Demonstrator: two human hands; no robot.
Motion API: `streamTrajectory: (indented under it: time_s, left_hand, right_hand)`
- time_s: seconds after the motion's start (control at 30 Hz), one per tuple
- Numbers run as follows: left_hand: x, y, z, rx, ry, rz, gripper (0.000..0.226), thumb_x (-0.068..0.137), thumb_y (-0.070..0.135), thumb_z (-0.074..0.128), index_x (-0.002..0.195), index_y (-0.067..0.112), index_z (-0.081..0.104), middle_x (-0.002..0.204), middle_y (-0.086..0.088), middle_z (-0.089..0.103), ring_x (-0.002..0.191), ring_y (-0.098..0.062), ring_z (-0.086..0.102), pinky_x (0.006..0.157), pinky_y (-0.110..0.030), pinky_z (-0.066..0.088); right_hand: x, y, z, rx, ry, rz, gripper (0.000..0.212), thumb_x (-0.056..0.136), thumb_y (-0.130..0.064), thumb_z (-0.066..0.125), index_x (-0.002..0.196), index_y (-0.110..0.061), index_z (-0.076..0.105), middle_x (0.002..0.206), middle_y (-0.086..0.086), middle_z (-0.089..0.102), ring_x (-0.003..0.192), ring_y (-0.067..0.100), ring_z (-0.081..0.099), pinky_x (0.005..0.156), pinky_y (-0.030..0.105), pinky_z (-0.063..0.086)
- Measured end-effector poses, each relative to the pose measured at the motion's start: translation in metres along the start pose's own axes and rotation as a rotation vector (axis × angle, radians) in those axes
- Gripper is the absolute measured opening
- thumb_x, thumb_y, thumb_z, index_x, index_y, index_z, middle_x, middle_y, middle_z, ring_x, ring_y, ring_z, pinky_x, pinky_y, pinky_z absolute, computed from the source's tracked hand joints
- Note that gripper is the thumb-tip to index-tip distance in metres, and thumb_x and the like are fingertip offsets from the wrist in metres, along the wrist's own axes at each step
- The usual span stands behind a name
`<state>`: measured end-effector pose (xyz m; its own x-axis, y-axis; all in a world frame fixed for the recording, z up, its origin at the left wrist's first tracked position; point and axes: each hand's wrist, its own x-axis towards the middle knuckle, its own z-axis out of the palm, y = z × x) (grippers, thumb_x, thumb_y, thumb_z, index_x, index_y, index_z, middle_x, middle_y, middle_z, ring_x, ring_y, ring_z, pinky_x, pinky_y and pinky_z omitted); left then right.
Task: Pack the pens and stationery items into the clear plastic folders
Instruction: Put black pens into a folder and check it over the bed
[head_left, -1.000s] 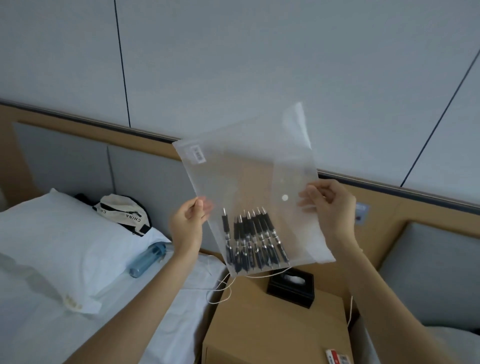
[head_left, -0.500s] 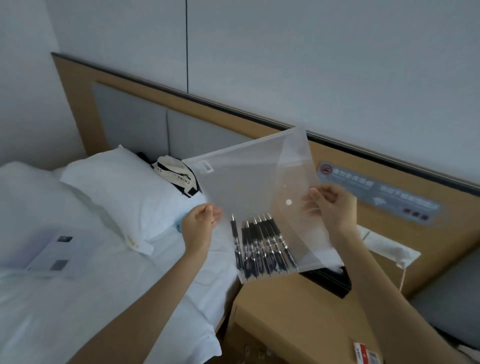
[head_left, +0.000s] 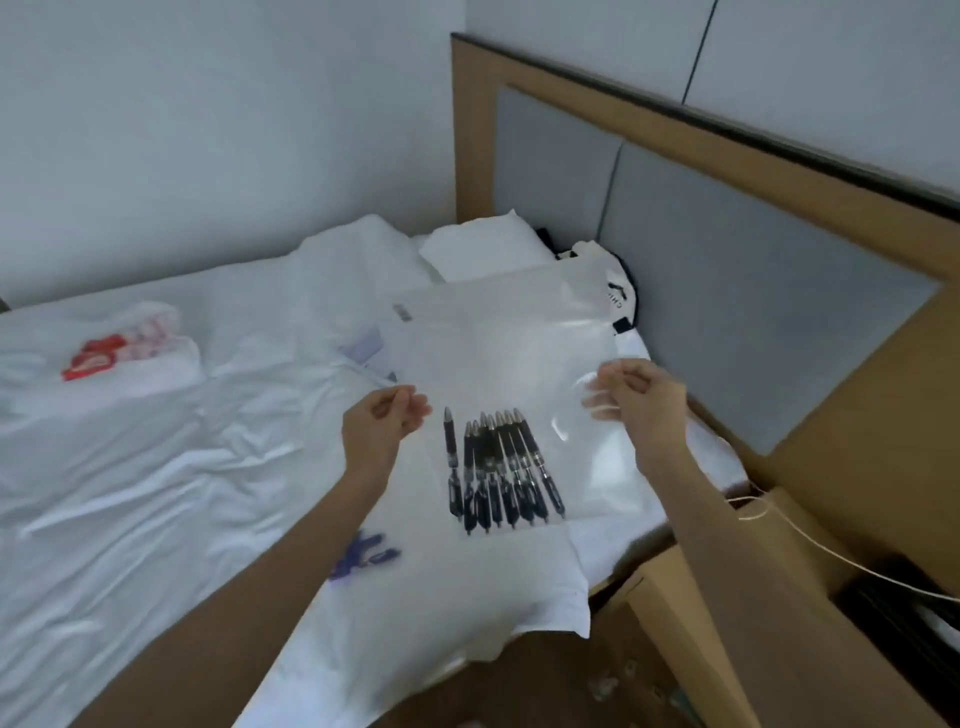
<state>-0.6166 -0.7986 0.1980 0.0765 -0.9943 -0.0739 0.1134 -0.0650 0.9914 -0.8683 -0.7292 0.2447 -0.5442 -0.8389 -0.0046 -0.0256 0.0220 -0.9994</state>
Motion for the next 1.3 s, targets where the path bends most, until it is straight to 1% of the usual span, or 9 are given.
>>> streamTrajectory:
  time_s: [0.23,0.4,0.5,0.67,0.8,0.9,1.0,1.13,1.3]
  left_hand:
    - [-0.02,-0.004,-0.097,0.083,0.255,-0.006,0.012,0.096,0.006,0.054,0.099,0.003,0.065,0.088,-0.011,0.07,0.077,-0.018,0.071,0.072,-0.022,0.058]
    - [-0.028,-0.034,-0.142,0.135,0.388,-0.075,0.009,0.093,0.012,0.06,0.093,0.01,0.068,0.089,-0.011,0.072,0.086,-0.03,0.07,0.085,-0.036,0.054]
    - [-0.026,-0.063,-0.155,0.097,0.435,-0.176,0.01,0.092,0.008,0.06,0.087,0.01,0.068,0.09,-0.017,0.07,0.082,-0.028,0.07,0.084,-0.038,0.055]
    - [-0.012,-0.128,-0.154,0.096,0.422,-0.337,0.012,0.093,0.01,0.059,0.088,0.007,0.069,0.077,-0.009,0.072,0.082,-0.031,0.069,0.082,-0.042,0.053]
    - [-0.005,-0.168,-0.157,0.124,0.386,-0.403,0.012,0.094,0.013,0.058,0.091,0.009,0.068,0.086,-0.01,0.073,0.082,-0.025,0.071,0.072,-0.027,0.057]
    - [-0.006,-0.193,-0.168,0.147,0.409,-0.479,0.015,0.094,0.013,0.058,0.083,0.012,0.069,0.084,-0.009,0.072,0.081,-0.024,0.07,0.078,-0.03,0.056]
    - [-0.006,-0.214,-0.191,0.206,0.429,-0.55,0.013,0.093,0.012,0.059,0.092,0.005,0.069,0.084,-0.009,0.073,0.08,-0.022,0.07,0.079,-0.031,0.057]
    - [0.008,-0.231,-0.218,0.288,0.422,-0.589,0.011,0.093,0.012,0.059,0.091,0.009,0.069,0.084,-0.009,0.072,0.083,-0.025,0.069,0.086,-0.039,0.055]
    - [0.043,-0.243,-0.238,0.329,0.422,-0.586,0.022,0.092,0.012,0.061,0.112,0.004,0.063,0.098,-0.014,0.069,0.085,-0.024,0.067,0.09,-0.041,0.053]
  right_hand:
    - [-0.006,0.028,0.091,0.078,-0.283,0.066,0.006,0.09,-0.003,0.061,0.087,-0.008,0.064,0.076,0.011,0.07,0.058,0.024,0.065,0.053,0.029,0.054]
    - [-0.017,0.061,0.134,0.049,-0.374,0.124,0.003,0.091,-0.008,0.062,0.088,-0.008,0.064,0.076,0.011,0.071,0.059,0.025,0.065,0.054,0.031,0.053]
    - [-0.018,0.074,0.15,-0.013,-0.404,0.138,0.005,0.091,-0.008,0.061,0.087,-0.008,0.064,0.075,0.01,0.071,0.056,0.021,0.065,0.052,0.029,0.053]
    - [-0.003,0.114,0.159,-0.146,-0.375,0.187,0.005,0.091,-0.01,0.061,0.089,-0.008,0.065,0.073,0.007,0.072,0.057,0.02,0.066,0.054,0.03,0.054]
    - [-0.002,0.17,0.161,-0.174,-0.3,0.297,0.004,0.091,-0.01,0.062,0.089,-0.008,0.065,0.072,0.007,0.072,0.058,0.022,0.066,0.055,0.032,0.054]
    - [-0.014,0.211,0.168,-0.187,-0.262,0.403,0.005,0.091,-0.01,0.062,0.091,-0.006,0.066,0.073,0.008,0.072,0.06,0.025,0.066,0.057,0.035,0.055]
    - [-0.031,0.247,0.183,-0.197,-0.244,0.498,0.005,0.091,-0.01,0.063,0.09,-0.006,0.065,0.073,0.007,0.072,0.059,0.024,0.067,0.056,0.034,0.056]
    - [-0.047,0.28,0.205,-0.181,-0.221,0.578,0.004,0.091,-0.009,0.062,0.089,-0.007,0.065,0.073,0.008,0.072,0.059,0.023,0.067,0.056,0.033,0.056]
    - [-0.05,0.301,0.232,-0.146,-0.153,0.593,0.004,0.091,-0.006,0.061,0.089,-0.005,0.065,0.074,0.011,0.071,0.057,0.025,0.067,0.053,0.032,0.057]
